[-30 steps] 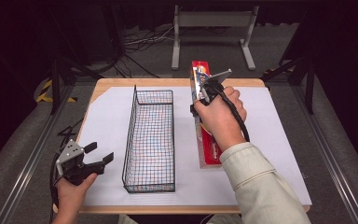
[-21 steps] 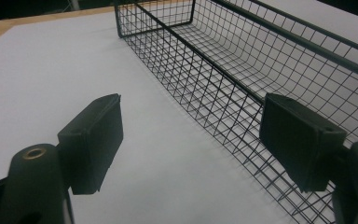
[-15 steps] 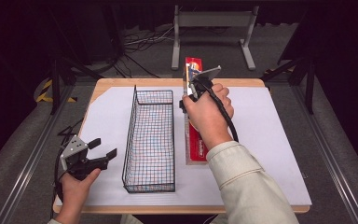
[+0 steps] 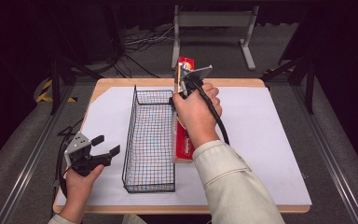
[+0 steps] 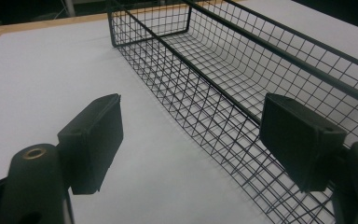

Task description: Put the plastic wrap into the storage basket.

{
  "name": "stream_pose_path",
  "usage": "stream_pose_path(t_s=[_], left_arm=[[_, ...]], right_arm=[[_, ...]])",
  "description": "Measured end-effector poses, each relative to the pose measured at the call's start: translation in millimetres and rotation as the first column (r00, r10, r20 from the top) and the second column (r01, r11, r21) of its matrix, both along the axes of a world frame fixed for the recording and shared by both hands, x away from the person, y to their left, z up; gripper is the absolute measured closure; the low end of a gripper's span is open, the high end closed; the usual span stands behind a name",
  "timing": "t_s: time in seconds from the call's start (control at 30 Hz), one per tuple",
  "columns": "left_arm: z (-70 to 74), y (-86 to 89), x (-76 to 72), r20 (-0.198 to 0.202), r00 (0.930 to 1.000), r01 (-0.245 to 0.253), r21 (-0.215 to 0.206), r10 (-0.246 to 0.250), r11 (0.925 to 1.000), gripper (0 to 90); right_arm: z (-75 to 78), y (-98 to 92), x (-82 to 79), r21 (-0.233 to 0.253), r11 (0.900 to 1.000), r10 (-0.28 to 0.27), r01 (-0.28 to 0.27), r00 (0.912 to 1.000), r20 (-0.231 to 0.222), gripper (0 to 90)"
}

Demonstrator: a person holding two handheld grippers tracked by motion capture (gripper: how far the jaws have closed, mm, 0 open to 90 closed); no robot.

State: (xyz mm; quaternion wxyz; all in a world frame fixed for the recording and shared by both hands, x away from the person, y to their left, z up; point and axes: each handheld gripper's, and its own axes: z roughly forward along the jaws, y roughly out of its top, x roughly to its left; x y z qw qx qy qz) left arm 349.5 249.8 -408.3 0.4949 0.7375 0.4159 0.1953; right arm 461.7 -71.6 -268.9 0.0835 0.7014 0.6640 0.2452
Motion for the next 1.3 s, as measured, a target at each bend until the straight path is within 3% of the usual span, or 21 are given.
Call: stream_pose_path(t_s=[0.1,0.6,0.77,1.03,1.3], left_arm=[[-0.1,-0.1,1.5,0.003,1.0,-0.004,-0.005,0.004,1.0,22.2],[-0.5,6.5,-3.8,0.004,0.9998,-0.019,-0.004,0.019,0.9998,22.2],[-2.0,9.9,-6.5,0.0,0.9997,-0.026,-0.003,0.026,0.9996,22.1],[-2.3,15.8,-12.6,-0.001,0.9993,-0.038,0.0,0.038,0.9993,22.1],[-3.0,19.6,-15.5,-0.003,0.9987,-0.05,0.005,0.05,0.9987,22.1]], right_arm=[[0.3,5.2,-0.6,0.032,0.999,0.003,-0.003,1.0,0.002,40.4],[-12.3,39.6,-0.9,0.04,0.998,0.054,-0.053,0.9981,-0.029,40.4],[-17.4,45.6,0.9,0.083,0.995,0.06,-0.057,0.9973,-0.042,40.3],[-28.1,55.7,0.9,0.037,0.997,0.073,-0.072,0.9967,-0.036,40.3],[-43.8,65.5,1.0,0.032,0.996,0.085,-0.083,0.9953,-0.048,40.2]])
